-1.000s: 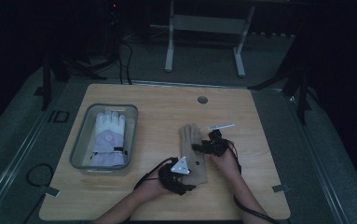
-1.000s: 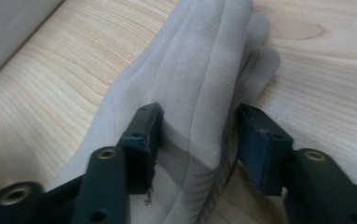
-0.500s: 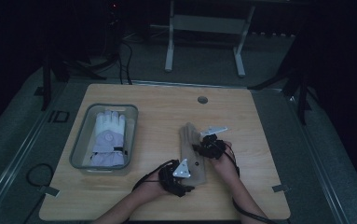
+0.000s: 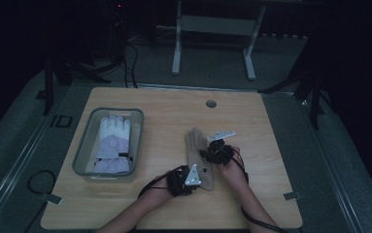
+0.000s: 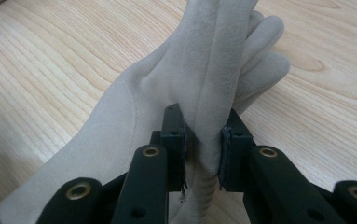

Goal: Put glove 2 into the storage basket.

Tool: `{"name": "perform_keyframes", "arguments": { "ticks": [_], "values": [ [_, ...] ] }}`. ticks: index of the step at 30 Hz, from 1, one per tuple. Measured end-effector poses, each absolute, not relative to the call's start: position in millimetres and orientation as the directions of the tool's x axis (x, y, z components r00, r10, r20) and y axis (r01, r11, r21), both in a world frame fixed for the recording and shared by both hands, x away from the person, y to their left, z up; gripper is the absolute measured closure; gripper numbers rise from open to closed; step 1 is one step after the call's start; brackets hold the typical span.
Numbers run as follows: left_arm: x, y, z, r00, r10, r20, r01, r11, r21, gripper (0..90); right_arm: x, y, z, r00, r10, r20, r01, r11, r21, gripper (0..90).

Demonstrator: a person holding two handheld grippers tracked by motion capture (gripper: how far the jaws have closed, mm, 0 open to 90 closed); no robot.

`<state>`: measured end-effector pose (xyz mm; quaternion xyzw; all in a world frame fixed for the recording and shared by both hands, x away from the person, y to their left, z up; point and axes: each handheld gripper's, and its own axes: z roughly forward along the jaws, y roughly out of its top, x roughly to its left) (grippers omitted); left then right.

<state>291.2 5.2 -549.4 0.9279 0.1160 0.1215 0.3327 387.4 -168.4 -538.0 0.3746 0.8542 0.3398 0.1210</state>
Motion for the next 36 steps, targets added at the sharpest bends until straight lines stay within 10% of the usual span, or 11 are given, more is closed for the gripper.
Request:
{"name": "perform_keyframes", "arguments": {
  "ticks": [36],
  "values": [
    [297.3, 45.0, -484.0, 0.923, 0.314, 0.223, 0.120, -0.785, 0.608, 81.6, 392.7, -131.0, -452.9, -0.729, 0.682, 0.059, 0.469, 0.435, 0.768, 81.5]
  ]
}}
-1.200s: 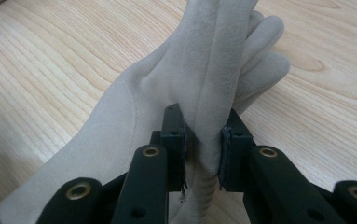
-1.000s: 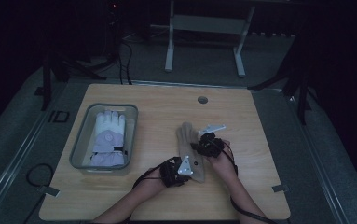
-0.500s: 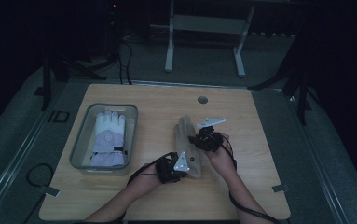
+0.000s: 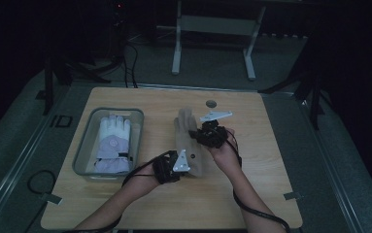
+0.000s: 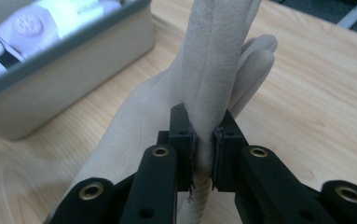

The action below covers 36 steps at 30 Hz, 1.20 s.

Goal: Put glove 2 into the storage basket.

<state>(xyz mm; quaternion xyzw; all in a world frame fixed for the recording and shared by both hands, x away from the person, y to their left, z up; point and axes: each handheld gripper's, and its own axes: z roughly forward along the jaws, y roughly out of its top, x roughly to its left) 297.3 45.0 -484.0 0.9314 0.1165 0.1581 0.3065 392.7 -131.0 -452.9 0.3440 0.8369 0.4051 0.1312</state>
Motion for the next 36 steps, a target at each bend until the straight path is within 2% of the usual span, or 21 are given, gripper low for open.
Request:
{"name": "perform_keyframes", "arguments": {
  "ticks": [14, 23, 36],
  "values": [
    [292.2, 81.6, -460.3, 0.900, 0.335, 0.277, 0.125, -0.810, 0.572, 81.6, 396.6, -98.7, -433.4, -0.762, 0.644, 0.070, 0.436, 0.430, 0.791, 81.5],
    [285.5, 114.2, -444.3, 0.879, 0.362, 0.311, 0.141, -0.819, 0.556, 81.6, 397.9, -57.7, -415.9, -0.798, 0.601, 0.050, 0.390, 0.451, 0.802, 81.5],
    [272.7, 165.4, -429.7, 0.853, 0.420, 0.311, 0.204, -0.815, 0.542, 81.5, 398.2, 1.3, -403.0, -0.844, 0.534, 0.054, 0.349, 0.469, 0.811, 81.4]
  ]
}}
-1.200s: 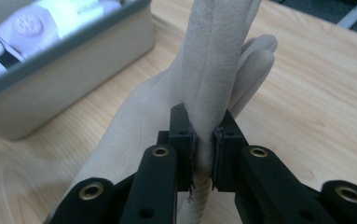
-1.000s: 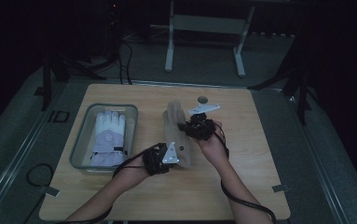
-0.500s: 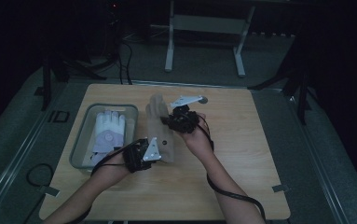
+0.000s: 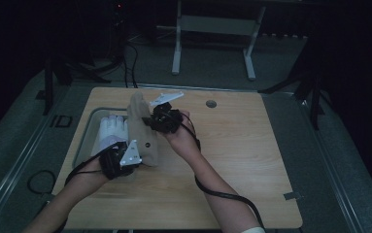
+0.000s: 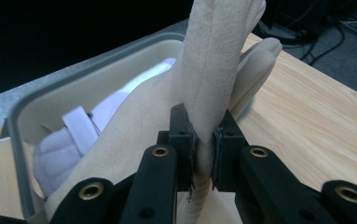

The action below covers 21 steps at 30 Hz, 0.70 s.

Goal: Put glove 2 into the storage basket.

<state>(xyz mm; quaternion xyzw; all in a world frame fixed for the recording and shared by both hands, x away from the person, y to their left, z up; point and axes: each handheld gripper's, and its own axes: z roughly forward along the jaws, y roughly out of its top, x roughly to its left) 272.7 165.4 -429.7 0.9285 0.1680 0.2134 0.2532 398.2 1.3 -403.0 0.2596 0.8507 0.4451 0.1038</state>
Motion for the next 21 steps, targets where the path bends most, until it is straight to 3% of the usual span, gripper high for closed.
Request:
{"name": "perform_keyframes", "arguments": {
  "ticks": [21],
  "values": [
    [260.2, 239.9, -438.0, 0.793, 0.544, 0.275, 0.348, -0.775, 0.528, 81.5, 402.9, 97.7, -415.9, -0.895, 0.441, 0.064, 0.315, 0.525, 0.790, 81.3]
  ]
}}
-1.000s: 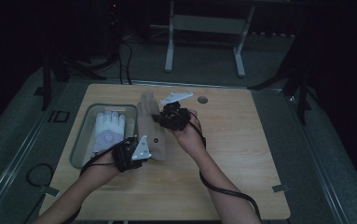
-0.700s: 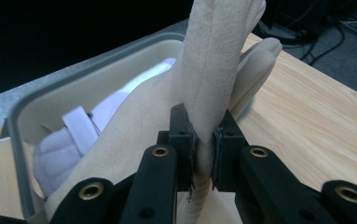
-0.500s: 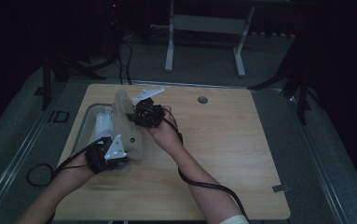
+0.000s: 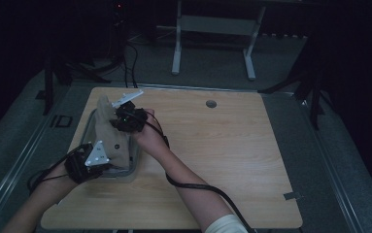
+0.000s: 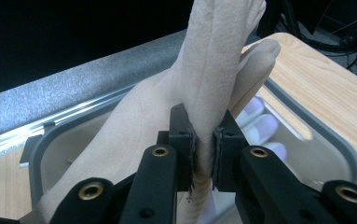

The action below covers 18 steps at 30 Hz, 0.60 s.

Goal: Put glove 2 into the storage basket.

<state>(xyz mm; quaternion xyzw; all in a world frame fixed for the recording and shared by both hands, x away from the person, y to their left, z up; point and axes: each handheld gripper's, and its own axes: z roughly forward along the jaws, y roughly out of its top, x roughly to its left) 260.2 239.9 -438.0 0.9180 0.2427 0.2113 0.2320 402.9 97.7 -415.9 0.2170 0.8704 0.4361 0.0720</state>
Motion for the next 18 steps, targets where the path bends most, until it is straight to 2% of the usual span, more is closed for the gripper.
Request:
{"name": "perform_keyframes", "arguments": {
  "ticks": [4, 6, 12, 18],
  "values": [
    [264.8, 243.8, -446.7, 0.793, 0.565, 0.225, 0.378, -0.748, 0.546, 81.5, 409.7, 106.7, -430.1, -0.891, 0.445, 0.085, 0.339, 0.530, 0.777, 81.2],
    [265.7, 241.9, -452.6, 0.791, 0.559, 0.247, 0.377, -0.765, 0.523, 81.5, 412.7, 109.5, -438.8, -0.889, 0.450, 0.086, 0.349, 0.543, 0.763, 81.1],
    [270.1, 241.1, -462.7, 0.794, 0.569, 0.215, 0.398, -0.753, 0.525, 81.4, 422.5, 113.0, -466.0, -0.877, 0.471, 0.090, 0.387, 0.584, 0.713, 80.6],
    [276.8, 242.1, -467.8, 0.793, 0.582, 0.182, 0.416, -0.734, 0.537, 81.2, 430.8, 111.6, -476.5, -0.867, 0.488, 0.104, 0.417, 0.594, 0.688, 77.9]
  ]
}}
